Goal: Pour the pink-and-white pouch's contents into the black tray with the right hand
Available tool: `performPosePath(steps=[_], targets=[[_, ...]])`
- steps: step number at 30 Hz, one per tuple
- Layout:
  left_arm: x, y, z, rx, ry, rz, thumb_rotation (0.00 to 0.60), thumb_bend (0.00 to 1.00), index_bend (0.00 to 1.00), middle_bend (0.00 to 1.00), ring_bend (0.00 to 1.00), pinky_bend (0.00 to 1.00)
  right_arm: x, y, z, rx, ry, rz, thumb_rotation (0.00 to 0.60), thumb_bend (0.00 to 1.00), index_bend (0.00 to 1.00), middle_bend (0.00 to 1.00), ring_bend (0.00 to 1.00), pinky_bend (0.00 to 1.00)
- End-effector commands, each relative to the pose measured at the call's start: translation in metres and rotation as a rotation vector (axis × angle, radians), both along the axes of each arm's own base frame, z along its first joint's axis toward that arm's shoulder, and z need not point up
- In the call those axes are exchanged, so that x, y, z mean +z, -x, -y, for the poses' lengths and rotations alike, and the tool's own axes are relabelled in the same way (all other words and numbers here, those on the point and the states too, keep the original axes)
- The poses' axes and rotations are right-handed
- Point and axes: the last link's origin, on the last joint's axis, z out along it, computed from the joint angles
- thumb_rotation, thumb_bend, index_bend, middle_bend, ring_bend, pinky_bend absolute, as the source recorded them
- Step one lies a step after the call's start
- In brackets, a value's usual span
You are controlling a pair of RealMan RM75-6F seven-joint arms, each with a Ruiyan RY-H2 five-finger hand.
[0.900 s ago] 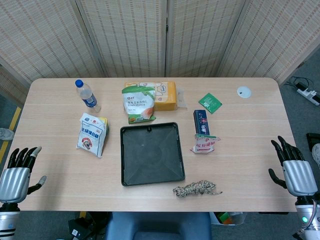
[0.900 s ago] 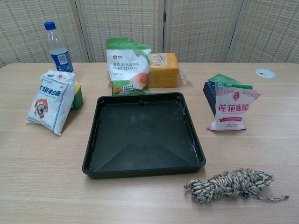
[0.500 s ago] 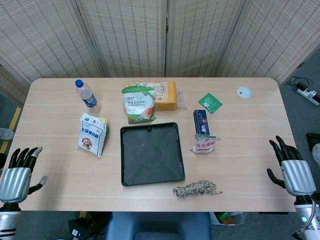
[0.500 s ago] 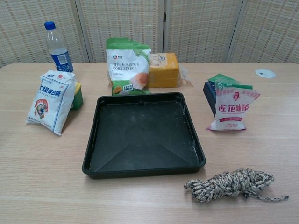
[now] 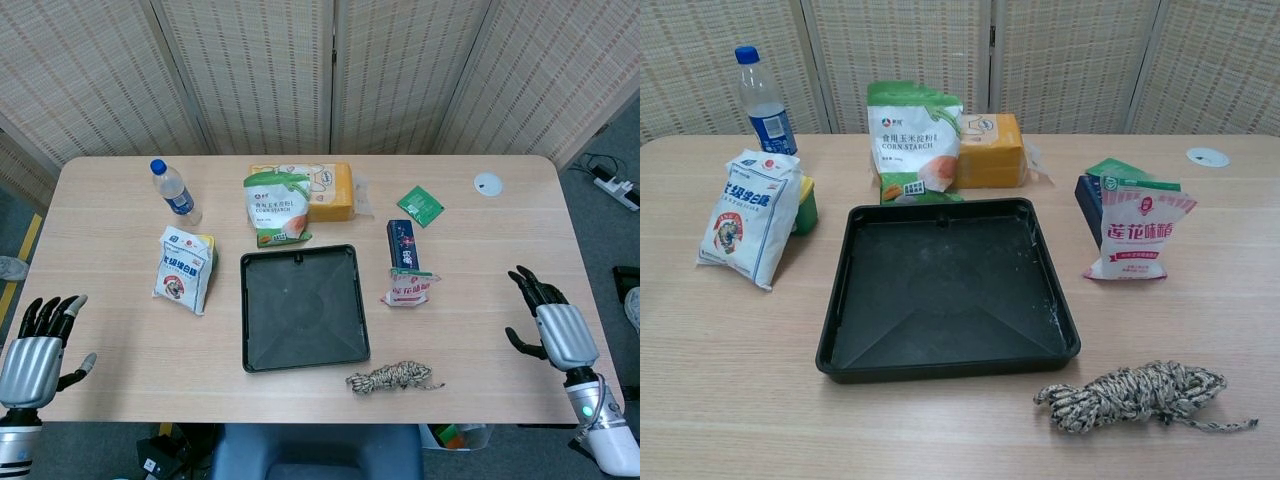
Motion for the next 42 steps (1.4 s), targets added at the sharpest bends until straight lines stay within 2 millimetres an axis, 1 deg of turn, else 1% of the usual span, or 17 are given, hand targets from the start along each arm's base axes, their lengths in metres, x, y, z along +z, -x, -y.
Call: performPosePath(steps=[1, 9, 13, 15, 18, 22, 27, 30, 33, 36, 40, 42], targets=[[0.000, -0.001, 0.000, -0.002, 0.003, -0.001, 0.600, 0.31, 0.12, 0.15, 0.12, 0.05, -0.014, 0.001, 0.020, -0.007, -0.043, 0.060, 0.600, 0.37, 0.00, 0.07, 0.16, 0.15], [-0.002, -0.005, 0.000, -0.004, 0.010, -0.006, 0.600, 0.31, 0.12, 0.15, 0.12, 0.05, -0.045, 0.000, 0.056, -0.023, -0.140, 0.166, 0.600, 0.34, 0.00, 0.07, 0.16, 0.15], [-0.003, -0.006, 0.000, -0.003, 0.011, -0.007, 0.600, 0.31, 0.12, 0.15, 0.12, 0.05, -0.060, -0.003, 0.074, -0.025, -0.194, 0.188, 0.600, 0.29, 0.00, 0.07, 0.15, 0.15], [-0.003, -0.006, 0.000, -0.004, 0.010, -0.008, 0.600, 0.31, 0.12, 0.15, 0.12, 0.05, -0.066, -0.006, 0.081, -0.020, -0.215, 0.191, 0.600, 0.28, 0.00, 0.07, 0.15, 0.15], [-0.003, -0.007, 0.000, -0.004, 0.009, -0.009, 0.600, 0.31, 0.12, 0.15, 0.12, 0.05, -0.077, -0.016, 0.095, 0.002, -0.263, 0.196, 0.600, 0.27, 0.00, 0.07, 0.16, 0.15], [-0.003, -0.007, 0.001, 0.001, 0.010, -0.010, 0.600, 0.31, 0.12, 0.15, 0.12, 0.05, -0.086, -0.025, 0.109, 0.027, -0.301, 0.191, 0.600, 0.27, 0.00, 0.08, 0.17, 0.16], [-0.003, -0.006, 0.001, 0.006, 0.010, -0.011, 0.600, 0.31, 0.12, 0.15, 0.12, 0.05, -0.097, -0.035, 0.121, 0.052, -0.340, 0.175, 0.600, 0.27, 0.00, 0.14, 0.22, 0.21], [-0.003, -0.006, 0.001, 0.008, 0.010, -0.012, 0.600, 0.31, 0.12, 0.15, 0.12, 0.06, -0.104, -0.040, 0.127, 0.061, -0.358, 0.164, 0.600, 0.27, 0.02, 0.16, 0.23, 0.23], [-0.003, -0.006, 0.001, 0.009, 0.009, -0.012, 0.600, 0.31, 0.12, 0.15, 0.12, 0.06, -0.110, -0.044, 0.133, 0.069, -0.370, 0.155, 0.600, 0.27, 0.06, 0.17, 0.24, 0.24], [-0.003, -0.006, 0.001, 0.010, 0.008, -0.012, 0.600, 0.31, 0.12, 0.15, 0.12, 0.06, -0.117, -0.047, 0.135, 0.078, -0.376, 0.155, 0.600, 0.27, 0.13, 0.20, 0.27, 0.29], [-0.003, -0.006, 0.001, 0.010, 0.008, -0.013, 0.600, 0.31, 0.12, 0.15, 0.12, 0.06, -0.121, -0.051, 0.139, 0.089, -0.370, 0.166, 0.600, 0.27, 0.27, 0.28, 0.34, 0.40], [-0.002, -0.006, 0.001, 0.009, 0.007, -0.013, 0.600, 0.31, 0.12, 0.15, 0.12, 0.06, -0.123, -0.054, 0.141, 0.100, -0.357, 0.163, 0.600, 0.29, 0.33, 0.32, 0.38, 0.47]])
